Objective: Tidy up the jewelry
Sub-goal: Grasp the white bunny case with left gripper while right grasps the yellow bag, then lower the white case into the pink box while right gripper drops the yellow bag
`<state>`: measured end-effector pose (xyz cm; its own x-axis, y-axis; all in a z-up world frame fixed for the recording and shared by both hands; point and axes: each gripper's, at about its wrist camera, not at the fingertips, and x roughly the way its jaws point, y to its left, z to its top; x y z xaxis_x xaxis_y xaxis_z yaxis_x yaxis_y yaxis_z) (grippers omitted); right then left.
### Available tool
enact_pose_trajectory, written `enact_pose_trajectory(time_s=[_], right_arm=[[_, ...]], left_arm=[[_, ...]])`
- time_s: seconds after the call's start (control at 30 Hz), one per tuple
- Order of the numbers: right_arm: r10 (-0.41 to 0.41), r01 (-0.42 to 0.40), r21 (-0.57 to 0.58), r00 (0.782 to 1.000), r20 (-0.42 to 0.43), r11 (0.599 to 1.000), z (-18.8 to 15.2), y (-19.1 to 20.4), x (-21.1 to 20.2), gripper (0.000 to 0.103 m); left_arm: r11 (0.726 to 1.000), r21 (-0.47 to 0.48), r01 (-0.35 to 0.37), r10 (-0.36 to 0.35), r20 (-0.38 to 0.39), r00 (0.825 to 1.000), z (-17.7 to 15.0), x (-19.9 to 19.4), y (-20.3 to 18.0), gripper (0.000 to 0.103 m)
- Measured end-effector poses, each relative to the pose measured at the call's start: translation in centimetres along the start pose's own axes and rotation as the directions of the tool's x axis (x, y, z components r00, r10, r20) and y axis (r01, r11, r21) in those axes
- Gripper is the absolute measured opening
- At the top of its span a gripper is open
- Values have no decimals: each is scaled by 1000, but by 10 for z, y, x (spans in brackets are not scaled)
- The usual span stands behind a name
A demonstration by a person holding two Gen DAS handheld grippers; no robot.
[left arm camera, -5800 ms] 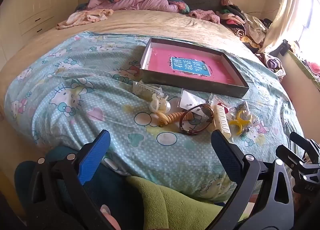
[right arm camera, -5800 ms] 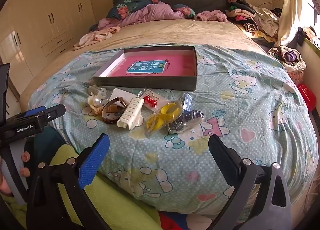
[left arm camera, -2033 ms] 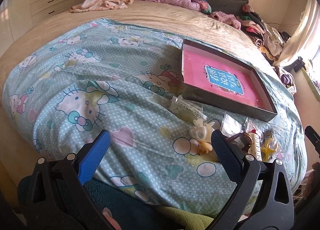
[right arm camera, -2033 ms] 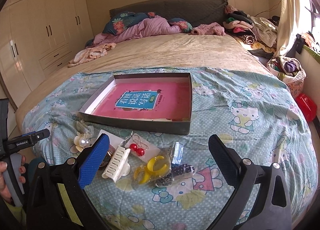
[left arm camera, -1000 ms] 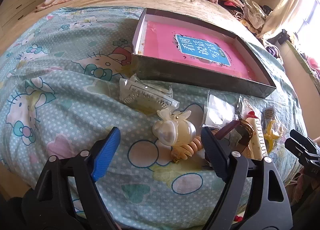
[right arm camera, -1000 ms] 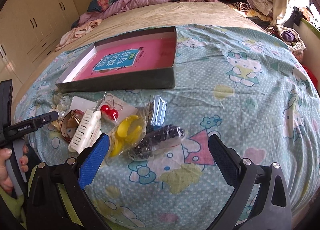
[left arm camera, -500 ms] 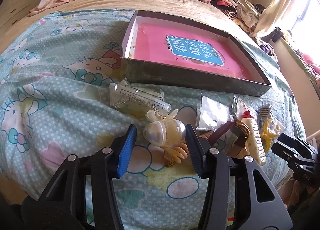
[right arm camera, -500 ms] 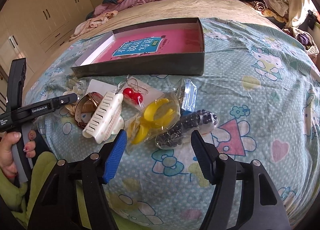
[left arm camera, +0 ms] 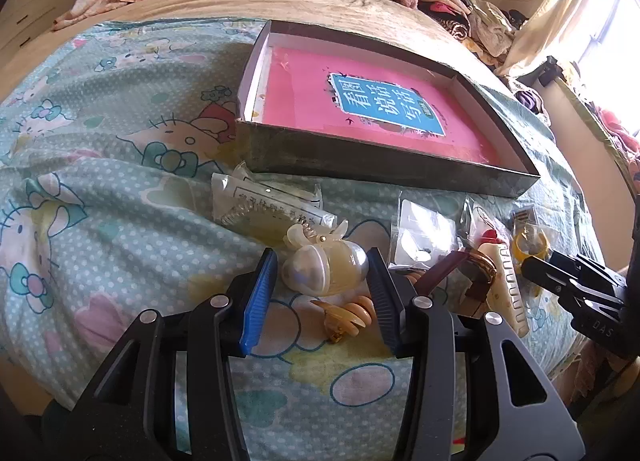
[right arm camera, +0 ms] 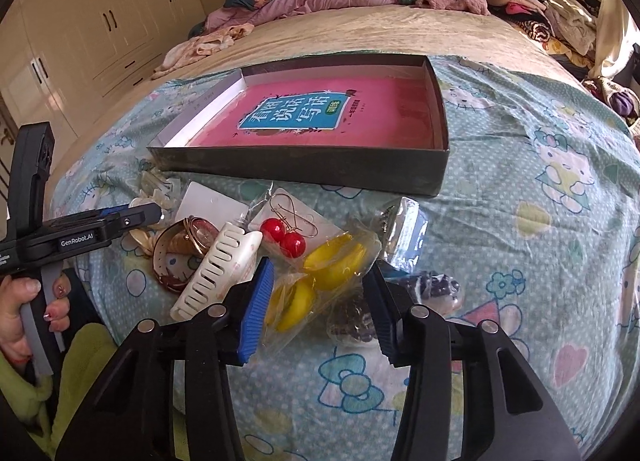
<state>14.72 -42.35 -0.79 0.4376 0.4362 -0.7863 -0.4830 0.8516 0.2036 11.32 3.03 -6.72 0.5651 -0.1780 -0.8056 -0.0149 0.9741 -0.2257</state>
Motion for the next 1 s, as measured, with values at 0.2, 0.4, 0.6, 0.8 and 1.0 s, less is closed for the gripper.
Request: enact_pose_trajectory(time_s=[0.2,0.4,0.6,0.8,1.0], right_arm=[[51,-50,21,999,-14,999,8,0,15,27],[74,-75,27,997,32,997,17,-4,2,24],[74,-77,32,993,89,997,31,-11,-14,23],[70,-76,35,986,152,997,50,-19,-25,23],[57,-68,46,979,195,997,70,-27,-24,23]], left_arm=[[1000,11,5,-5,5,1000,0,-2,-2,32],[999,-6,32,-32,30,999,6,-16,0,30],[998,-3,61,-60,87,994,22,-36,-6,30],[998,-5,59,-58,123,991,46,-40,-7,30],[998,-30,48,-44,132,990,67,-33,-1,30]])
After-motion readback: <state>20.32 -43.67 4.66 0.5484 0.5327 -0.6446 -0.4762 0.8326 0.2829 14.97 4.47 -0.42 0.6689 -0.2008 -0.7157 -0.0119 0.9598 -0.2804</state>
